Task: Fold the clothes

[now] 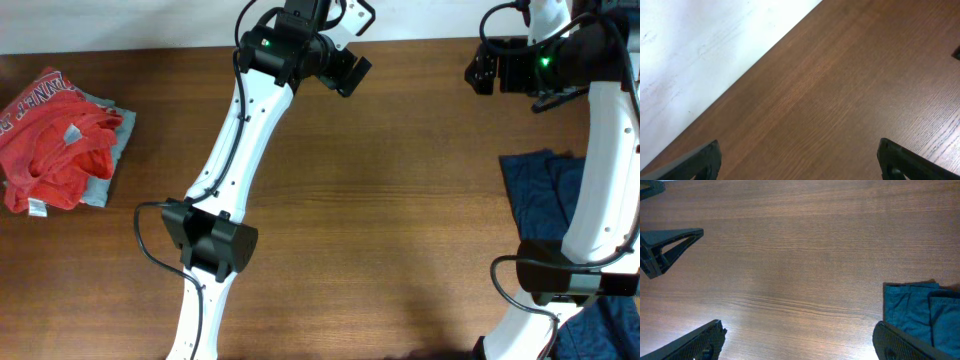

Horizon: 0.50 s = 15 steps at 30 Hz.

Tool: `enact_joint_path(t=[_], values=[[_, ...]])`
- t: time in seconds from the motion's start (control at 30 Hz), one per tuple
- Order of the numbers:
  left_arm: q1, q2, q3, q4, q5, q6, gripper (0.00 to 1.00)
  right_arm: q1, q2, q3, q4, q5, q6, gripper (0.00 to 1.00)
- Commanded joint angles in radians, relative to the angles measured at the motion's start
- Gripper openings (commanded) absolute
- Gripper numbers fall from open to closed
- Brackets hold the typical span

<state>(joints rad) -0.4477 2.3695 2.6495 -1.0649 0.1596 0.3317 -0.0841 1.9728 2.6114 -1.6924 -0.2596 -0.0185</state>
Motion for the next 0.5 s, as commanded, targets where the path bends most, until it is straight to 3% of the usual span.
enact_joint_path(t=[0.0, 0.17, 0.27, 0.33, 0.47], values=[[0.002, -0.034, 0.003, 0.002, -0.008, -0.013, 0.99, 0.012, -0.031, 0.008, -0.006, 0.002, -0.007, 0.99], [0.002, -0.034, 0.003, 0.002, -0.008, -0.013, 0.99, 0.039, -0.136, 0.008, -0.005, 0.003, -0.008, 0.99], [0.002, -0.034, 0.003, 0.002, -0.008, -0.013, 0.99, 0.057, -0.247, -0.012, -0.004, 0.153, -0.034, 0.99], [0.002, -0.034, 0.003, 0.002, -0.008, -0.013, 0.99, 0.068, -0.345, -0.066, 0.066, 0.167, -0.034, 0.99], [0.002, -0.034, 0.003, 0.002, -0.008, -0.013, 0.99, 0.072, -0.597, -0.353, 0.368, 0.166, -0.034, 0.99]])
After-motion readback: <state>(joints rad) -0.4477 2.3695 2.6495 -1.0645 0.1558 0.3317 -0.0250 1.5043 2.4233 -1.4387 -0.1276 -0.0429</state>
